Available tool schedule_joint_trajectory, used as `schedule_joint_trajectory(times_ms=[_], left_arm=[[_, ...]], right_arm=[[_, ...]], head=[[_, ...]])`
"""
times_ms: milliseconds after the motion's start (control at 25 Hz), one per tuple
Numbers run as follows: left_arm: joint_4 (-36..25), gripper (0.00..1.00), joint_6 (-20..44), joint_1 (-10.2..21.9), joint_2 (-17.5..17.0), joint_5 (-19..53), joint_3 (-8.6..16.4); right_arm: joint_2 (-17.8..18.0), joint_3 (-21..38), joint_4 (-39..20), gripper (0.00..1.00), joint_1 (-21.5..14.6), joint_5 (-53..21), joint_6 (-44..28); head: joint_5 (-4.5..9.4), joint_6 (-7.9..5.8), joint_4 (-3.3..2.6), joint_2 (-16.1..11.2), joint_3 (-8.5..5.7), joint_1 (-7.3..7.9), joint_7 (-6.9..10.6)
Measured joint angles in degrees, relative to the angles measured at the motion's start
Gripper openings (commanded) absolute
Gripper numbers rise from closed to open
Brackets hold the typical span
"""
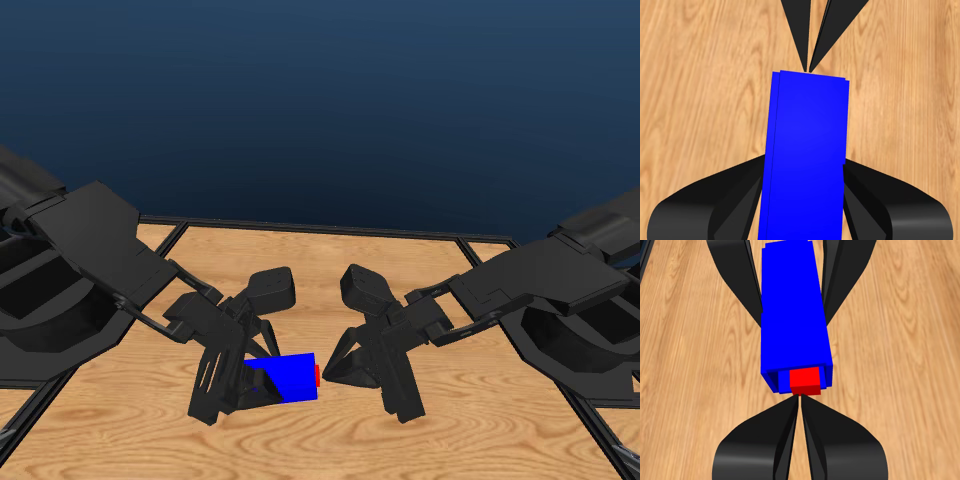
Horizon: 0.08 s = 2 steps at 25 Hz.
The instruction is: Insert peg into socket
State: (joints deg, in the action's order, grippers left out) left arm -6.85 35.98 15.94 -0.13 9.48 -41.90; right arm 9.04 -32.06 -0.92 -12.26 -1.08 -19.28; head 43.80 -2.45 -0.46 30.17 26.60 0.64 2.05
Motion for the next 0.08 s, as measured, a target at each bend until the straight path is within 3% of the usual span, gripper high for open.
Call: schedule_joint_trajectory(times_ms=[40,80], left_arm=[[-0.59,0.00,1.00,0.07,-0.06,0.40,-0.06],[-1.26,0.00,2.03,0.14,-0.07,1.06,-0.08]], right_arm=[[-0.58,-1.14,0.35,0.00,0.09,0.20,-0.25],[-1.42,-2.67,0.89,0.65,0.21,0.69,-0.50]], head=[[-0.05,0.00,0.01,0.00,-0.01,0.04,0.03],[-0.11,-0.01,0.02,0.00,-0.02,0.08,0.07]])
